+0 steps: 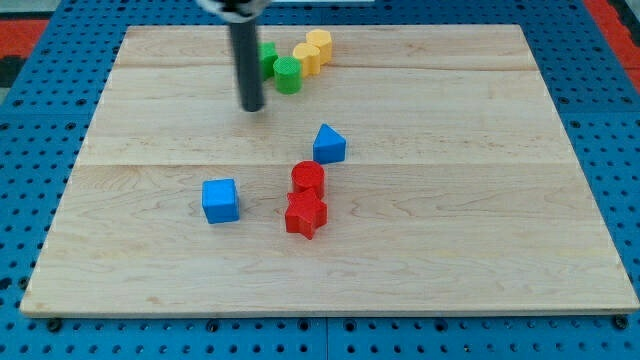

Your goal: Move blue triangle above red circle

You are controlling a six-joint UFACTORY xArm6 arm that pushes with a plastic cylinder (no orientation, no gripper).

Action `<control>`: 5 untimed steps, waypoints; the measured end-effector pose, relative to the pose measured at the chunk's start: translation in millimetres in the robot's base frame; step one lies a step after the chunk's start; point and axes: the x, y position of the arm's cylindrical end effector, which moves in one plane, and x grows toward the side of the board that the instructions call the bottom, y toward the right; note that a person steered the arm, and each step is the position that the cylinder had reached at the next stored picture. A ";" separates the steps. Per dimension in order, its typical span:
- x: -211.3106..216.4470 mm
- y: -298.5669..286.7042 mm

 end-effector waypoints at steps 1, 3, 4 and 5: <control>-34.4 -22.1; -52.1 55.2; -38.5 19.4; -33.7 -4.3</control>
